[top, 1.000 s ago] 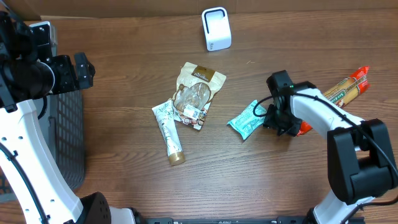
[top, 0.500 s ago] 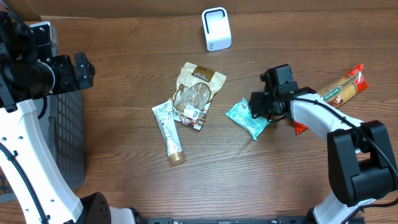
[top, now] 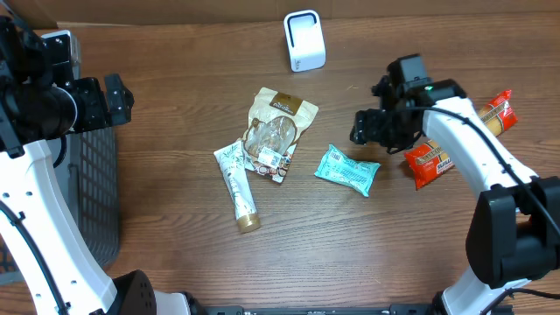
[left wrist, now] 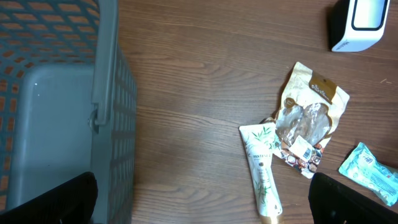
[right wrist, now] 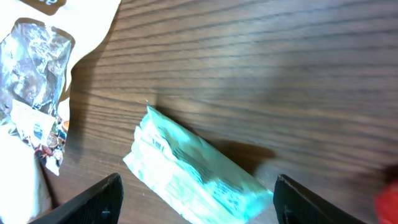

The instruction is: Scan the item barcode

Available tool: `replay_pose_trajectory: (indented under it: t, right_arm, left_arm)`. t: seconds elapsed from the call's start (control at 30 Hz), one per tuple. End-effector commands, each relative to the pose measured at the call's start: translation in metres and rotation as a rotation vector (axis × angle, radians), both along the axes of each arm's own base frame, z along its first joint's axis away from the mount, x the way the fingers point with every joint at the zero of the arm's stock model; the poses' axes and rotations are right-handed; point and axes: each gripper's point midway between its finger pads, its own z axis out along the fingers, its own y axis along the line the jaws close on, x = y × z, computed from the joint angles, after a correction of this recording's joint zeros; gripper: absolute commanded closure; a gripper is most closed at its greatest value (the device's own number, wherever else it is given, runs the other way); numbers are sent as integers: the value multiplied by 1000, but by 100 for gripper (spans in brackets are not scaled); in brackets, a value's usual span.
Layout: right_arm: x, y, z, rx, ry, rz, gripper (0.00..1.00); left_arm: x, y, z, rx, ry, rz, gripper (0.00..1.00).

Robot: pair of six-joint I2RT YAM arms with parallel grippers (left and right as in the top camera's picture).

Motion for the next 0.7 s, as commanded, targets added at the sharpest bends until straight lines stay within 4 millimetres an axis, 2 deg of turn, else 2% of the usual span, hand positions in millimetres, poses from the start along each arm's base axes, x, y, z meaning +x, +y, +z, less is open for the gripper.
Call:
replay_pose_trajectory:
  t: [0.0, 0.17, 0.3, 0.67]
  right_arm:
    - [-9, -7, 3, 26, 50, -34, 21]
    - [-30, -2, -4, 62, 126, -17, 20]
    - [-43, -2, -25, 99, 160, -28, 21]
    - [-58, -1, -59, 160, 169, -35, 19]
  left_arm:
    - [-2, 2, 0, 19, 3, -15, 0]
    - [-2, 2, 0, 19, 3, -15, 1]
    - [-2, 2, 0, 19, 3, -15, 0]
    - [-2, 2, 0, 18, 2, -16, 0]
